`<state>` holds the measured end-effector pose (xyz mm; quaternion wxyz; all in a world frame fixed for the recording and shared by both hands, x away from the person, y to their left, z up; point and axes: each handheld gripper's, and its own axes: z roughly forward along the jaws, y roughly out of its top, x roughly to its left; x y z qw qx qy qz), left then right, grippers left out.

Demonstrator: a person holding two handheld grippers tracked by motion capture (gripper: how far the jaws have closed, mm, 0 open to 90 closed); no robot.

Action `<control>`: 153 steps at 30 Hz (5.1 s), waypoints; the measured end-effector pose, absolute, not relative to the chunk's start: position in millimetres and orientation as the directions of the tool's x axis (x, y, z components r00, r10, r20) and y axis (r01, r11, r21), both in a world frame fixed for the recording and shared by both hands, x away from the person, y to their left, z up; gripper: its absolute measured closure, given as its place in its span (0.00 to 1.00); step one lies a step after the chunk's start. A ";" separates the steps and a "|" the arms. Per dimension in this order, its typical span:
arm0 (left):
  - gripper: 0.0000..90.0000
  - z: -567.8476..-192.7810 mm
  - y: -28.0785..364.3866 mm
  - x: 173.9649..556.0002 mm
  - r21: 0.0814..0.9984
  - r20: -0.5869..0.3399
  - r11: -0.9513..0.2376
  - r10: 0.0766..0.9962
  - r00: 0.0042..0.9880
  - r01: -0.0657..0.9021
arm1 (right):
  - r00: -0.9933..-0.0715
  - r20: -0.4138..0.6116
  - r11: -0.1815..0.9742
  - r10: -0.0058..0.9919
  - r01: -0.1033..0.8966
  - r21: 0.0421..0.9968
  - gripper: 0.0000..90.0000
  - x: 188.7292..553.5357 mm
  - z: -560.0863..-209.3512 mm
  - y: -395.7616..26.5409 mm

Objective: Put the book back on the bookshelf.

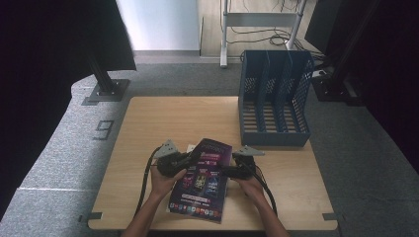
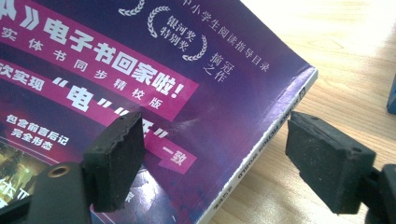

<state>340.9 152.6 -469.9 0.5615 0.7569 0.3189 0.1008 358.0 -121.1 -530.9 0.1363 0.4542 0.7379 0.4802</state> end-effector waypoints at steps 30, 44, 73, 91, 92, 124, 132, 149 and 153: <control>0.95 -466.8 156.0 338.1 0.916 -0.212 -0.154 0.597 0.774 0.370 | -0.570 0.245 0.133 0.784 0.540 0.831 0.23 359.0 -532.5 -118.2; 0.95 -466.4 155.9 337.2 0.916 -0.218 -0.151 0.588 0.779 0.370 | -0.580 0.288 0.118 0.762 0.561 0.819 0.21 360.8 -535.5 -115.5; 0.95 -509.0 156.6 362.9 0.826 -0.226 -0.239 0.688 0.689 0.510 | -0.566 0.219 0.173 0.795 0.557 0.812 0.28 356.0 -534.3 -104.1; 0.95 -524.3 159.9 372.9 0.792 -0.232 -0.252 0.719 0.655 0.557 | -0.551 0.205 0.204 0.809 0.589 0.782 0.32 367.2 -539.0 -92.2; 0.95 -525.2 160.4 373.5 0.789 -0.232 -0.253 0.721 0.653 0.559 | -0.551 0.208 0.203 0.808 0.593 0.779 0.32 368.1 -539.8 -92.1; 0.95 -527.9 165.3 376.9 0.782 -0.250 -0.241 0.723 0.644 0.574 | -0.558 0.260 0.215 0.788 0.645 0.734 0.41 405.2 -544.0 -86.4; 0.95 -527.5 165.9 376.9 0.784 -0.253 -0.238 0.722 0.644 0.574 | -0.549 0.264 0.206 0.793 0.649 0.732 0.47 405.3 -543.3 -87.8; 0.95 -520.4 170.0 373.8 0.803 -0.267 -0.213 0.706 0.656 0.556 | -0.580 0.231 0.221 0.781 0.603 0.766 0.70 398.5 -529.5 -95.9; 0.95 -514.2 172.8 371.7 0.817 -0.276 -0.193 0.697 0.662 0.544 | -0.590 0.239 0.206 0.771 0.586 0.783 0.72 394.9 -521.5 -99.5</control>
